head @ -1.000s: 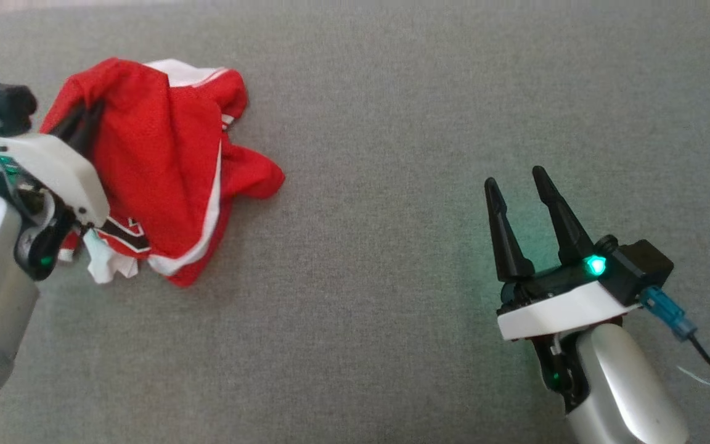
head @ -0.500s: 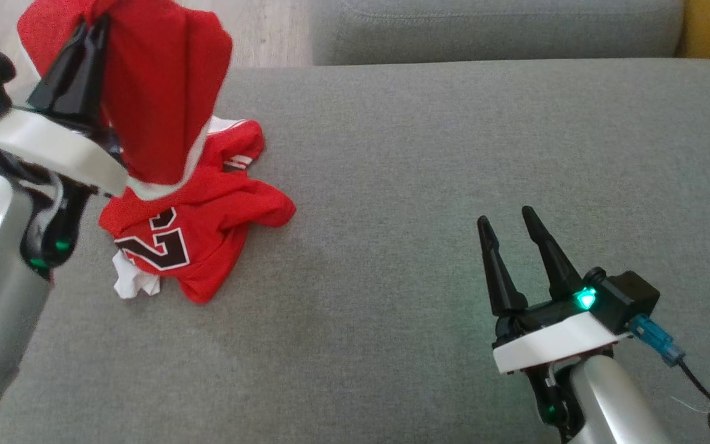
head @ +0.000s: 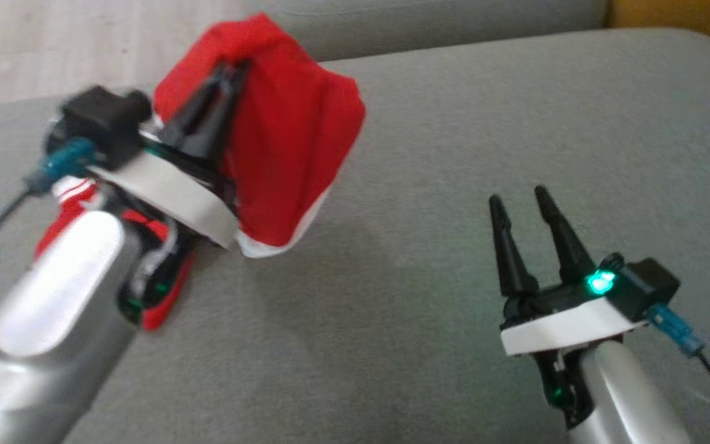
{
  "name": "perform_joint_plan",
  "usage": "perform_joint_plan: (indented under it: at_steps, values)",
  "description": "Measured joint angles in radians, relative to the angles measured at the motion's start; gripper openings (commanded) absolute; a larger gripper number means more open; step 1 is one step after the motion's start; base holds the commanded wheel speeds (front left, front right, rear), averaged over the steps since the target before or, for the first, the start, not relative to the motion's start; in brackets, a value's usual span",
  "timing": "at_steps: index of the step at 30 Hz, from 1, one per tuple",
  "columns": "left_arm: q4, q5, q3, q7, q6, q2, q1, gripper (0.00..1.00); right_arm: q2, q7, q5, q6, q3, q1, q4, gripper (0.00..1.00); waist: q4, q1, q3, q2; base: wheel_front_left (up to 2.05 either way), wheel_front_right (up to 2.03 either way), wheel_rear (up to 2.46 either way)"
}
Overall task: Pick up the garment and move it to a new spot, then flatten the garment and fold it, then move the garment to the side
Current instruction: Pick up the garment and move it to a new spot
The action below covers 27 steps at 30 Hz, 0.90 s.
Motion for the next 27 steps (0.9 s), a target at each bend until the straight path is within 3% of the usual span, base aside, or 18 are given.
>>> perform_joint_plan:
  at_steps: [6,12,13,14,20,27]
  values:
    - [0.052,0.04,-0.078,0.008,-0.016,-0.081,-0.025,0.0,0.0,0.0,0.024,0.0,-0.032,-0.041,-0.049,1.0,-0.095,0.0001,0.05,0.0,0.0,0.0,0.0]
    - [0.177,0.07,-0.122,-0.007,-0.06,-0.153,-0.114,0.01,0.0,0.0,0.059,0.0,-0.053,-0.064,-0.085,1.0,-0.194,0.0002,0.117,0.0,0.0,0.0,0.0]
    - [0.202,0.081,-0.126,-0.023,-0.068,-0.162,-0.128,0.93,0.0,-0.001,0.064,0.0,-0.057,-0.064,-0.087,1.0,-0.208,0.0003,0.129,0.0,0.0,0.0,0.0]
    - [0.225,0.097,-0.128,-0.042,-0.074,-0.167,-0.141,1.0,0.0,-0.002,0.065,0.0,-0.06,-0.064,-0.089,1.0,-0.219,0.0002,0.141,0.0,0.0,0.0,0.0]
    - [0.325,0.13,-0.113,-0.145,-0.083,-0.177,-0.197,1.0,0.0,-0.005,0.066,0.0,-0.077,-0.064,-0.099,1.0,-0.241,0.0004,0.186,-0.0001,0.0,0.0,0.0]
    - [0.367,0.095,-0.022,-0.278,-0.072,-0.105,-0.148,1.0,0.0,-0.005,0.023,0.0,-0.097,-0.064,-0.093,1.0,-0.157,0.0001,0.169,0.0,0.0,0.0,0.0]
